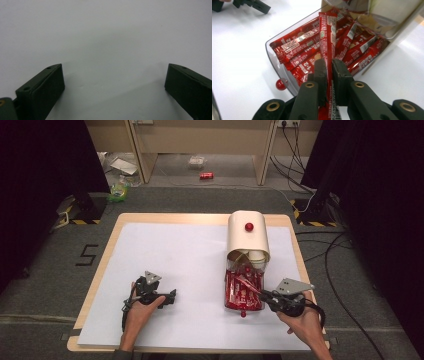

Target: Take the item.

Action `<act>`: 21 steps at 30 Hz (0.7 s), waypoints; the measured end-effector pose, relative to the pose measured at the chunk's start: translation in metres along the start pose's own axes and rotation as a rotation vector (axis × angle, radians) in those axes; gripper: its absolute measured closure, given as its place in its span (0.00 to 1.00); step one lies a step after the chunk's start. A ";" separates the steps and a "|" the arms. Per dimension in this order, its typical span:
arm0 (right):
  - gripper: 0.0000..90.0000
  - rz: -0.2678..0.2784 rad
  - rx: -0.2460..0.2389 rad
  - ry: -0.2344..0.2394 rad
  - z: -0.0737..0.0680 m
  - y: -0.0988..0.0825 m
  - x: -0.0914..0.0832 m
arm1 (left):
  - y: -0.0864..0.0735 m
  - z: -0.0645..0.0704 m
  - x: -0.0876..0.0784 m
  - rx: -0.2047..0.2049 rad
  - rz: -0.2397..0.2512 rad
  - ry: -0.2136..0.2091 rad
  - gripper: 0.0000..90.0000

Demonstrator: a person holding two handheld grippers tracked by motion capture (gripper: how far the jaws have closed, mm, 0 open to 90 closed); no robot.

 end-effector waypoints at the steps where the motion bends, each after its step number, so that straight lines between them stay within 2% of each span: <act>1: 0.92 0.006 0.000 -0.001 -0.001 0.000 -0.003 | 0.000 0.000 0.000 0.000 -0.001 0.000 0.02; 5: 0.92 0.029 0.008 -0.015 -0.001 -0.004 -0.016 | 0.000 0.000 0.000 0.000 -0.001 0.000 0.02; 11: 0.92 0.048 0.045 -0.041 0.006 -0.020 -0.032 | 0.000 0.000 0.000 0.000 -0.001 0.001 0.02; 21: 0.92 0.068 0.080 -0.089 0.017 -0.034 -0.051 | 0.000 0.000 0.000 0.000 -0.001 0.001 0.02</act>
Point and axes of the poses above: each handheld gripper's, and its own axes: x roughly forward along the jaws, y roughly out of its top, z roughly to its right, the point moved 7 cm from there along x, roughly forward along the jaws, and after that the axes turned 10 degrees about y, right-handed, at the moved point
